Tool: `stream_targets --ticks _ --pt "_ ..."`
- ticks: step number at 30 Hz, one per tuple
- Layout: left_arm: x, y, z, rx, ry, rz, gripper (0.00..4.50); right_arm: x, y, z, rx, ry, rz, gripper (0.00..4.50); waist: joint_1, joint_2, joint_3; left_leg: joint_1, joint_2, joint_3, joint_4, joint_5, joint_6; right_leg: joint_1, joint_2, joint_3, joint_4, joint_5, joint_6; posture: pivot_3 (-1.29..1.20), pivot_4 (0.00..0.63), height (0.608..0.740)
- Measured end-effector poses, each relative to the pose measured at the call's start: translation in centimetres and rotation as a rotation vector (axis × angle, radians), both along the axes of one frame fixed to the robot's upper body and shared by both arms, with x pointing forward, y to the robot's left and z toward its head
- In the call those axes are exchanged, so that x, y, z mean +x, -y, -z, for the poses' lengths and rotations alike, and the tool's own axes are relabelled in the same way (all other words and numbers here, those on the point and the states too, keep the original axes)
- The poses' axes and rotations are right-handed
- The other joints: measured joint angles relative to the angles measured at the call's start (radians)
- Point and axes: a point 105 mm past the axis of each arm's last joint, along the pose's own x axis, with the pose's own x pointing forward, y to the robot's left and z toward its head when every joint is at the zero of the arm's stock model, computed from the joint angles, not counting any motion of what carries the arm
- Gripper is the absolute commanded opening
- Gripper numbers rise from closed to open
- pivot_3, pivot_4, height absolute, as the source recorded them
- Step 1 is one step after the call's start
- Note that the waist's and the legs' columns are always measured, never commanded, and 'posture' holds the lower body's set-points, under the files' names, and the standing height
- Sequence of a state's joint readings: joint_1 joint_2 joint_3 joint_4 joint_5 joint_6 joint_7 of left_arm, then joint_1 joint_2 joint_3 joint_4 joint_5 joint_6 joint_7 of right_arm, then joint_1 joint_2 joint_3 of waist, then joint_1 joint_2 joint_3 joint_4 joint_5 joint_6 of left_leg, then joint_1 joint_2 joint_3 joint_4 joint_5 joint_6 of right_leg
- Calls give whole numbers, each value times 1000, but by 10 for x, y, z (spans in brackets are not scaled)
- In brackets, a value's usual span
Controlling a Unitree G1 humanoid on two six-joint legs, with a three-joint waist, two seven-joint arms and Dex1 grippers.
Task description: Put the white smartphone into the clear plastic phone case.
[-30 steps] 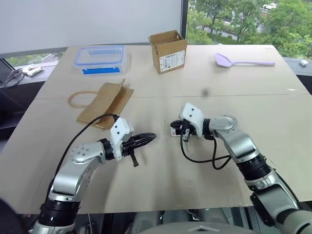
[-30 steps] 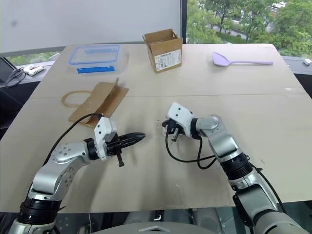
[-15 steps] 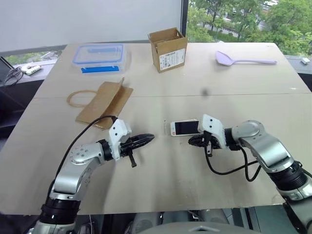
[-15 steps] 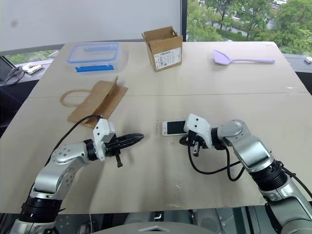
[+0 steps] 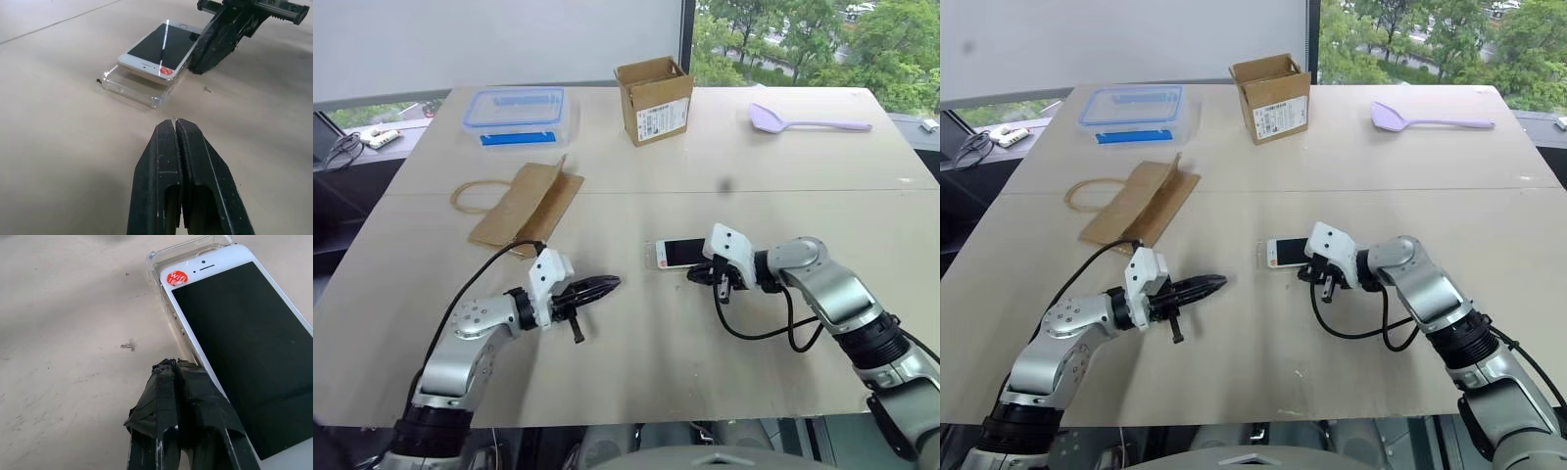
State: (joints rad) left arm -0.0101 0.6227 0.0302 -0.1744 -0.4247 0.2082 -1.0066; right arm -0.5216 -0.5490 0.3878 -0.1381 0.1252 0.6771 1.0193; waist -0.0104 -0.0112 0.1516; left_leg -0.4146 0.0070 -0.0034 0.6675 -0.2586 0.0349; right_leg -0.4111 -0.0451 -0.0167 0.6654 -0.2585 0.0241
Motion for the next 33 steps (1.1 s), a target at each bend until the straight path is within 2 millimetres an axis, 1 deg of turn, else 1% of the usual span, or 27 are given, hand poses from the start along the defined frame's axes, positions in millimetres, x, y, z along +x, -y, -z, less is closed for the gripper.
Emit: stream_targets --ticks 2,4,5,7,9,10,12,13,17,21,27,29,32,33 --pt "0 0 0 0 -1 -2 52 -7 -4 -4 25 -28 -33 0 0 0 0 0 0 0 0 0 0 0 0 0 0 0 0 0 150 740" --pt "0 0 0 0 0 -7 52 -14 -13 -13 75 -53 -71 0 -2 0 0 0 0 0 0 0 0 0 0 0 0 0 0 0 150 740" --pt "1 0 0 0 1 -8 52 -14 -17 -17 91 -51 -81 0 -4 0 0 0 0 0 0 0 0 0 0 0 0 0 0 0 150 740" --pt "1 0 -1 -1 3 -7 52 -8 -26 -32 134 -13 -75 0 -5 0 0 0 0 0 0 0 0 0 0 0 1 0 0 0 150 740" --pt "2 1 -1 -2 5 -9 52 7 -33 -45 162 58 -32 0 -3 0 0 1 0 0 1 0 0 0 0 0 3 0 0 0 150 740" --pt "2 1 -2 -3 8 -10 52 12 -34 -47 160 81 -12 0 -2 0 0 1 0 0 1 0 0 0 0 0 3 0 0 0 150 740" --pt "3 2 -3 -3 8 -14 52 19 -34 -43 144 96 19 0 3 0 0 1 0 0 1 0 0 0 0 0 3 0 0 0 150 740" --pt "3 2 -3 -2 4 -18 52 21 -33 -36 123 94 25 0 4 0 0 0 -1 0 1 0 0 0 0 0 3 0 0 0 150 740" --pt "3 4 -5 -1 4 -21 52 22 -36 -19 57 92 12 0 -1 0 0 0 -1 0 1 0 0 0 0 0 3 0 0 0 150 740" --pt "2 6 -8 -2 14 -16 52 22 -38 -15 -6 152 -32 0 -3 0 0 1 -1 0 1 0 0 0 0 0 4 0 0 0 150 740" --pt "-1 6 -6 -5 -4 -21 52 21 -39 -9 -90 233 -91 0 -2 0 0 4 -1 0 2 0 0 2 0 0 8 0 0 0 150 740" --pt "-2 7 -6 -5 -5 -19 52 22 -40 -8 -111 258 -105 0 -2 0 0 8 -1 0 2 0 0 5 0 0 7 0 0 0 150 740" --pt "-3 8 -8 -4 0 -18 52 23 -41 -5 -133 274 -114 0 -2 0 0 19 -1 0 0 0 0 15 0 0 6 -1 -1 0 150 740" --pt "-3 8 -8 -4 0 -18 52 24 -41 -5 -138 280 -117 0 -2 0 0 20 -1 0 0 0 0 15 0 0 6 -2 -3 0 150 740"
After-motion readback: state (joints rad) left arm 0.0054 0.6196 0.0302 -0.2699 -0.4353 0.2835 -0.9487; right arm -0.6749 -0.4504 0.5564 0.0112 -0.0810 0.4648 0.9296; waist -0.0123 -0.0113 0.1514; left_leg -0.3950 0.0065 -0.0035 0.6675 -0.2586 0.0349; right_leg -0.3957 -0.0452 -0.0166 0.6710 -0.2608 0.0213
